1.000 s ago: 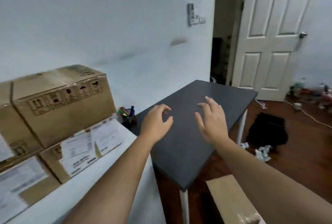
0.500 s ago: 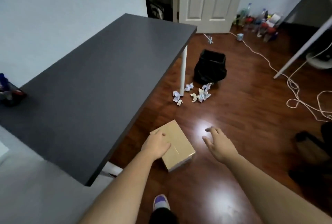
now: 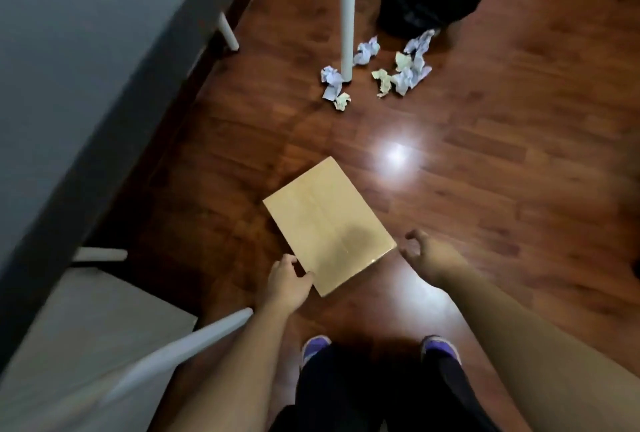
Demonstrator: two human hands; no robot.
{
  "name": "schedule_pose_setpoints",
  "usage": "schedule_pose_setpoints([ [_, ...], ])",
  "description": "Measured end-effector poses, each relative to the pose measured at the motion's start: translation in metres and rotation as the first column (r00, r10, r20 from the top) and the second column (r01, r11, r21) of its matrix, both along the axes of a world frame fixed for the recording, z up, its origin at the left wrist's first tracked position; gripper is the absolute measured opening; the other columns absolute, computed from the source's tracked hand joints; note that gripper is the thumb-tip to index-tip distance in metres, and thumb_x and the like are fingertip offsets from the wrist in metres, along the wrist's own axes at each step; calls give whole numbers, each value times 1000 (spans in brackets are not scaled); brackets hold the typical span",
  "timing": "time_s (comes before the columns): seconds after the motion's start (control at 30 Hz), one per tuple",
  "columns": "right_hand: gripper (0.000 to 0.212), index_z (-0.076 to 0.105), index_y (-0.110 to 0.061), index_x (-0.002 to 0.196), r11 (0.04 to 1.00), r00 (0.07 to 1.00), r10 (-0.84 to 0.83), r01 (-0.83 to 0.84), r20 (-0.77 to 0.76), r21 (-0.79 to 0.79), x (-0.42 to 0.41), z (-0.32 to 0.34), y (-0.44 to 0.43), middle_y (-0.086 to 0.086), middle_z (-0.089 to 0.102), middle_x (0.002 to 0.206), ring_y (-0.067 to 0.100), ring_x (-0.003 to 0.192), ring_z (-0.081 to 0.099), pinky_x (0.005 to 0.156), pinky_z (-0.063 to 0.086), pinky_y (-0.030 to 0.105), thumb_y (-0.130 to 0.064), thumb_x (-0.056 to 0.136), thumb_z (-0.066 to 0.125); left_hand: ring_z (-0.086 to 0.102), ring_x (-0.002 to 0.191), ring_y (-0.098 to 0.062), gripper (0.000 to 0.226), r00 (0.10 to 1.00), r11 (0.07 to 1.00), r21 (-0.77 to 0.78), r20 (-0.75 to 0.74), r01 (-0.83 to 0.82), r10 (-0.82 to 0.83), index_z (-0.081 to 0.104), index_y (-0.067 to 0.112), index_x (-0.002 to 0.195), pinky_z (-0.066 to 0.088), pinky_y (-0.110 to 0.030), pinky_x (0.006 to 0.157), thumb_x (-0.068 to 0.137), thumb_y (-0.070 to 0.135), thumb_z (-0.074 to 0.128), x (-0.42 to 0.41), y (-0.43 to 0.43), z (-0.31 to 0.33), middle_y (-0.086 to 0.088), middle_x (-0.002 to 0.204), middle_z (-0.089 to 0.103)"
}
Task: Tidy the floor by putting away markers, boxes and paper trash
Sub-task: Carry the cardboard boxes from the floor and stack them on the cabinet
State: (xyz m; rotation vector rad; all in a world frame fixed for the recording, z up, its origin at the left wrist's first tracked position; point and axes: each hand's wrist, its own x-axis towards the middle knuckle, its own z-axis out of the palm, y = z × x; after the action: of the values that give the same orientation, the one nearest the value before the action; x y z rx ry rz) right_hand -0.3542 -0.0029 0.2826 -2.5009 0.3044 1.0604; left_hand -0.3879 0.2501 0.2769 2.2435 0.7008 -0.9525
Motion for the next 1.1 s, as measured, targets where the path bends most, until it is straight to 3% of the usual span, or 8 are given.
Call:
schedule_pose_setpoints([
  [0.17, 58, 40, -14, 140, 990, 994, -104, 101, 32, 97, 47, -144, 8, 10, 50, 141, 31, 125, 51, 95, 43, 34, -38, 90, 58, 30, 141, -32, 84, 958, 958, -12, -14, -286, 286, 19, 9, 151, 31, -37, 109, 86, 35, 67, 21, 4, -137, -14, 155, 26],
  [0.27, 74, 32, -14, 146, 965, 981, -189, 192, -33, 180, 62, -211, 17, 11, 48, 143, 32, 125, 49, 98, 43, 37, -44, 85, 63, 30, 142, -32, 93, 863, 862, -62, -96, -503, 497, 12, 6, 152, 30, -38, 110, 85, 34, 70, 24, 9, -197, -15, 156, 26],
  [0.4, 74, 36, -20, 142, 925, 957, -273, 290, -101, 246, 61, -257, 26, 8, 55, 135, 30, 119, 53, 97, 46, 40, -47, 80, 66, 55, 113, -26, 67, 725, 675, -264, -215, -689, 655, 40, 8, 136, 44, -34, 89, 81, 25, 75, 14, -3, -239, -10, 133, 55],
  [0.5, 69, 43, -20, 136, 930, 956, -289, 294, -55, 220, 58, -243, 20, 7, 60, 128, 31, 113, 57, 95, 48, 44, -48, 78, 67, 60, 98, -23, 48, 720, 658, -328, -113, -677, 684, 47, 12, 122, 49, -31, 75, 82, 13, 74, 12, -15, -222, -10, 120, 62],
  [0.67, 53, 56, -12, 125, 832, 868, -495, 487, -39, 266, 46, -122, -11, 8, 65, 113, 30, 105, 61, 91, 49, 41, -38, 80, 70, 64, 102, -20, 55, 739, 649, -456, -27, -609, 674, 50, 23, 130, 52, -39, 93, 81, 20, 75, 35, -36, -105, -1, 116, 66],
  [0.8, 25, 68, -6, 104, 471, 557, -828, 752, -63, 461, 28, 24, -55, 5, 66, 83, 27, 85, 60, 75, 46, 34, -19, 83, 66, 68, 103, -24, 54, 787, 624, -572, -62, -532, 614, 55, 23, 130, 51, -45, 98, 81, 15, 73, 64, -66, 30, -2, 111, 71],
  [0.9, 13, 69, -14, 76, 260, 344, -938, 777, -40, 574, 36, 143, -86, 6, 66, 79, 24, 80, 58, 69, 43, 31, -26, 79, 67, 69, 102, -23, 43, 794, 555, -689, -50, -466, 605, 62, 24, 122, 52, -42, 96, 81, 22, 73, 85, -101, 140, -3, 108, 73],
  [1.1, 41, 74, -37, 90, 316, 296, -940, 584, 166, 747, 76, 371, -128, -3, 74, 97, 25, 95, 68, 91, 53, 49, -65, 60, 65, 69, 100, -27, 65, 762, 474, -845, 133, -246, 634, 65, 25, 112, 53, -49, 92, 54, 51, 79, 129, -159, 360, -10, 113, 71],
])
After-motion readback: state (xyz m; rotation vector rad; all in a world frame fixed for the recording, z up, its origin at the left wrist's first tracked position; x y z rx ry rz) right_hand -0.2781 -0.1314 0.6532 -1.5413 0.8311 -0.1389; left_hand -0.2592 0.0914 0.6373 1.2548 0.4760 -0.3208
